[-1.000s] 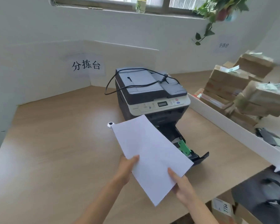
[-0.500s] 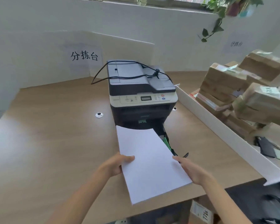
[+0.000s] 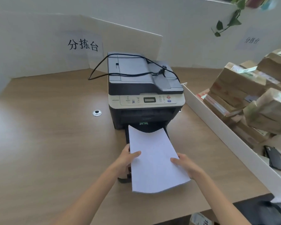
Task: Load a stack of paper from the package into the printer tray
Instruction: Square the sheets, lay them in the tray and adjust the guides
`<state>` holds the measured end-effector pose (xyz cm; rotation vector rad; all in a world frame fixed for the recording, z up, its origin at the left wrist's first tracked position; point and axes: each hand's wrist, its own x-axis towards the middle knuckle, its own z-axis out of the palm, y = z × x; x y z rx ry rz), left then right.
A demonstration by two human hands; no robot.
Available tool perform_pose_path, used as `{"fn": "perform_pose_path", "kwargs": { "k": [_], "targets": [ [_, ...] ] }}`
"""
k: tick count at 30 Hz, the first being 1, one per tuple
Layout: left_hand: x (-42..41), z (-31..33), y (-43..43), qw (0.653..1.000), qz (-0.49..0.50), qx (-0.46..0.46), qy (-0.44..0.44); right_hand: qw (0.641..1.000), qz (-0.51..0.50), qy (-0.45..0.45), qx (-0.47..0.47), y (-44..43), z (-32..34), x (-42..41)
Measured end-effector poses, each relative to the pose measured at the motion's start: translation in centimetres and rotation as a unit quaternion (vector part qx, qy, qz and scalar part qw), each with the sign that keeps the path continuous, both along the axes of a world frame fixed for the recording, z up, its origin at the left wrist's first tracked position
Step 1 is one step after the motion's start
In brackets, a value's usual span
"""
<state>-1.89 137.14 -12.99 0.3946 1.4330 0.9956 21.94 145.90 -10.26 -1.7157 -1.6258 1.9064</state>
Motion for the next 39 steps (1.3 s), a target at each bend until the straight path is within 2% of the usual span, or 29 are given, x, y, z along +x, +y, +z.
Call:
{"fn": "perform_pose_path", "kwargs": {
  "k": [2,3,8,14,22,29,35,39],
  "targets": [
    [-0.5,-0.3,0.4,0.997,-0.037,-0.02,-0.059,1.0,-0.011,0.008,-0.005,0.8,-0.2,0.2],
    [-0.7,-0.4,0.6,0.996,-0.059,-0.021,-0.062,1.0,-0.015,0.009,-0.01,1.2,-0.3,0.3],
    [-0.1,-0.6,1.7,0.992,-0.117,-0.045,0.017,0.999,-0.022,0.008,-0.032,3.7,-1.2,0.5],
    [1.0,-1.5,4.5,0.989,-0.099,-0.063,0.095,0.999,-0.02,-0.009,-0.025,6.6,-3.4,-0.8],
    [1.4,-5.1,7.6,0.984,-0.015,-0.123,0.127,1.0,-0.011,-0.017,-0.011,9.6,-7.1,-2.1],
    [2.1,-7.8,8.7,0.973,0.038,-0.134,0.183,0.999,-0.032,-0.018,0.009,10.6,-10.1,-2.7],
    [2.7,-9.8,8.3,0.964,0.021,-0.157,0.215,0.997,-0.051,-0.059,0.013,10.7,-12.6,-2.2],
    [2.8,-10.4,8.7,0.959,-0.029,-0.173,0.222,0.994,-0.056,-0.096,0.008,10.8,-13.4,-1.9]
  ]
}}
